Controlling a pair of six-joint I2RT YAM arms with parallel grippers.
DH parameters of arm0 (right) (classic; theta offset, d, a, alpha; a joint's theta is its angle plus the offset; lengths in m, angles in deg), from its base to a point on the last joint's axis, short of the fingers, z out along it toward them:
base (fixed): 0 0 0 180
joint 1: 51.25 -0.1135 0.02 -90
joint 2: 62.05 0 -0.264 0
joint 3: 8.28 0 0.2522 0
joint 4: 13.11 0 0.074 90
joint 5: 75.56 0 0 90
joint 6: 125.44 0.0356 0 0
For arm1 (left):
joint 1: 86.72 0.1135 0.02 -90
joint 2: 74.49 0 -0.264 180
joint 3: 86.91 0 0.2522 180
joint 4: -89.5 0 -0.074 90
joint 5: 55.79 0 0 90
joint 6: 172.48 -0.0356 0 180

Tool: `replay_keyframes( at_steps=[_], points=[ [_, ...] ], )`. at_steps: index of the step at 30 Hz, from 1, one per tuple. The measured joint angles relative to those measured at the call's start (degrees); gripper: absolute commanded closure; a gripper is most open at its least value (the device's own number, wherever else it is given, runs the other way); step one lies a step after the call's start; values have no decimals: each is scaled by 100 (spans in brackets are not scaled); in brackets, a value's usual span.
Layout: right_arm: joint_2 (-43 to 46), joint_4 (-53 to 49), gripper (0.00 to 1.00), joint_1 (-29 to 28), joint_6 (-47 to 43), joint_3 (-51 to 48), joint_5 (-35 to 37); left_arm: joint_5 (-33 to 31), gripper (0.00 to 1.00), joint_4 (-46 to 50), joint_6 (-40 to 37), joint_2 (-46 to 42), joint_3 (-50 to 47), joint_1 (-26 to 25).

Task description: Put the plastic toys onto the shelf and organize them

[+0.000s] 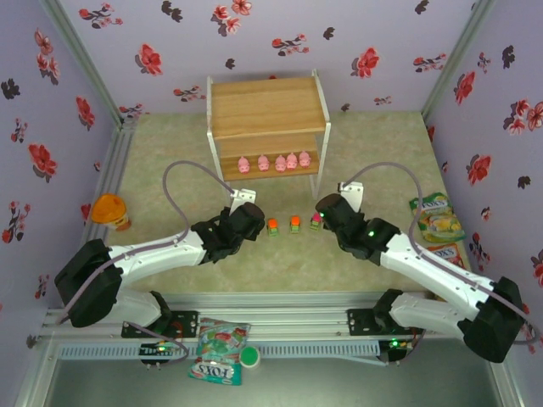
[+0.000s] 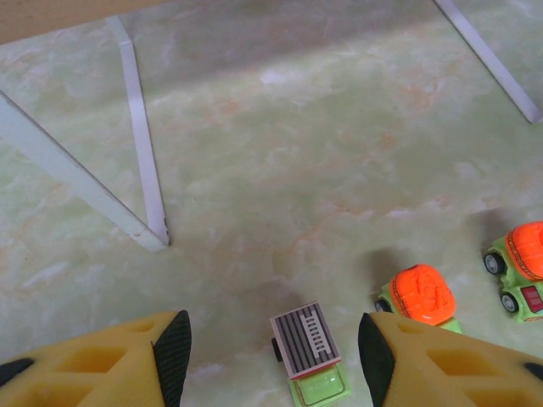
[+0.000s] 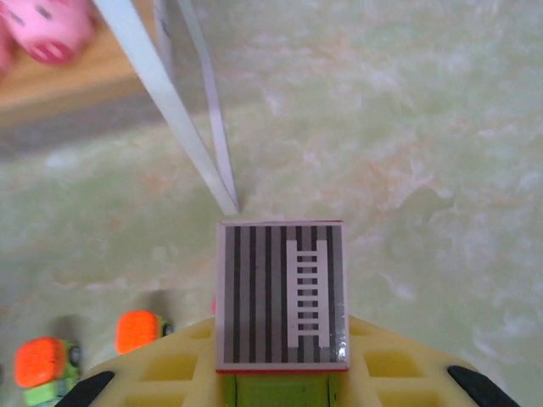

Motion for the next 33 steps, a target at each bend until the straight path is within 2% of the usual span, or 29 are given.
replay_keyframes(
  at_steps=[8,14,33],
  points=[
    [-94,-588,75,-337,-431,1176,195,131,40,0,4,0,0,0],
    [-516,-765,74,-481,-817,2094,254,234,40,2,4,98,20,0],
    [-2074,-1069,72,-424,-2247,4929,192,603,39,-122,-44,151,20,0]
  ],
)
